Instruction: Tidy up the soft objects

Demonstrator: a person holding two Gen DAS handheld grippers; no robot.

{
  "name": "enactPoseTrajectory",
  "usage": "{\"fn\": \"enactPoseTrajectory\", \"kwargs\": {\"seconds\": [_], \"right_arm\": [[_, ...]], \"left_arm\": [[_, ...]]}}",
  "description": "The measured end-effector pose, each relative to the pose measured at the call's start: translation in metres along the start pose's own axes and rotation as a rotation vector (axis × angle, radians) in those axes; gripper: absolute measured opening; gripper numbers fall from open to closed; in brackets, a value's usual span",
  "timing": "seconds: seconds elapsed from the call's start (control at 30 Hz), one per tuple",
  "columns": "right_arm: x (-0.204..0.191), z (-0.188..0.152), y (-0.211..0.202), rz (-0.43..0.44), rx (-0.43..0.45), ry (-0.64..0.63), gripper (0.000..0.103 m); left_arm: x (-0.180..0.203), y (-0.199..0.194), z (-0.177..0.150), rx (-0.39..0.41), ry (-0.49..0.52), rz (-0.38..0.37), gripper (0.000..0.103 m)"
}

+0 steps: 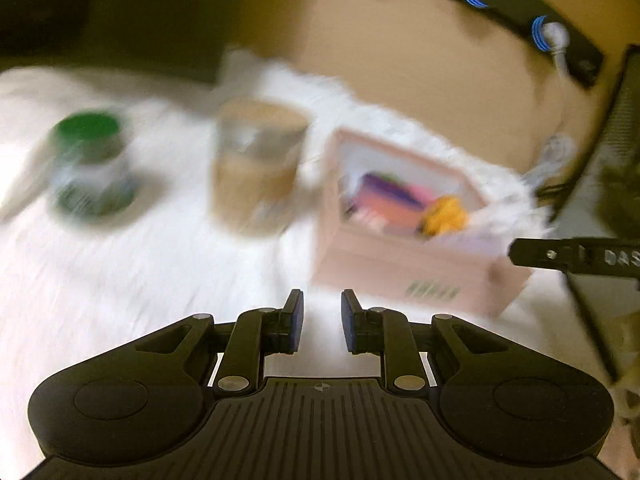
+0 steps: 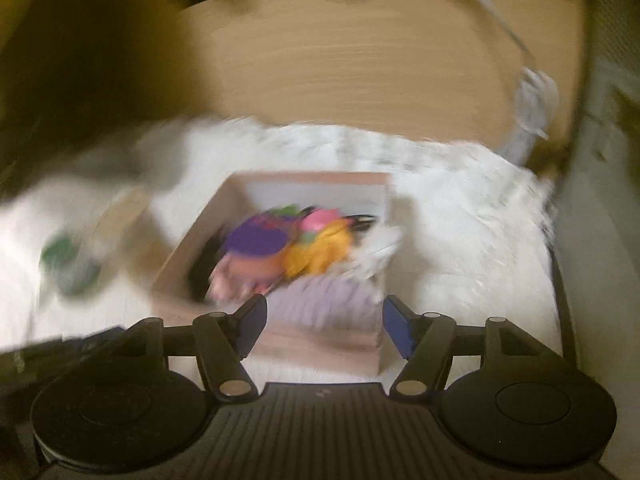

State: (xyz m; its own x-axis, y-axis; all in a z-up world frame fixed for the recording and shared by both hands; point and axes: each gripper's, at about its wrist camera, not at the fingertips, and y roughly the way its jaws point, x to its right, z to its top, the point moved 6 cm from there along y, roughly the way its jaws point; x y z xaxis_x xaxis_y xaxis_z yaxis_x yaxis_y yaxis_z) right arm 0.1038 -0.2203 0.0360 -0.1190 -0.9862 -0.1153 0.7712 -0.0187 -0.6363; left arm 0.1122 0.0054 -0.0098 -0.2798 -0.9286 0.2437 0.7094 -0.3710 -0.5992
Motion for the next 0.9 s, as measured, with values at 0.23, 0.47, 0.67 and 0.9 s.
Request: {"fn": "enactPoseTrajectory", "kwargs": {"seconds": [0.23,0.47,0.67,0.9], "right_arm": [[-0.033,-0.054,0.012,0.192,-0.054,-0.206,0.07],[-0.041,-0.082,0.037,0.284,-0.11,-0.241,0.086],[-0.036,-0.091,0.039,0.205,-0.068,-0.283,0.103],[-0.031,-0.094,0.037,0.221,-0.026,-0.294,0.103]], "left_arm": [[0.006,-0.03,-0.058,0.046,-0.076,0.22,0.022],[0.022,-0.035,-0.071,0.063,-0.042,0.352,0.024],[0.032,-0.033,-0.072,0.054,-0.09,0.453,0.024],[0.05,-0.036,-0.085,0.085,-0.015,0.531,0.024]]}}
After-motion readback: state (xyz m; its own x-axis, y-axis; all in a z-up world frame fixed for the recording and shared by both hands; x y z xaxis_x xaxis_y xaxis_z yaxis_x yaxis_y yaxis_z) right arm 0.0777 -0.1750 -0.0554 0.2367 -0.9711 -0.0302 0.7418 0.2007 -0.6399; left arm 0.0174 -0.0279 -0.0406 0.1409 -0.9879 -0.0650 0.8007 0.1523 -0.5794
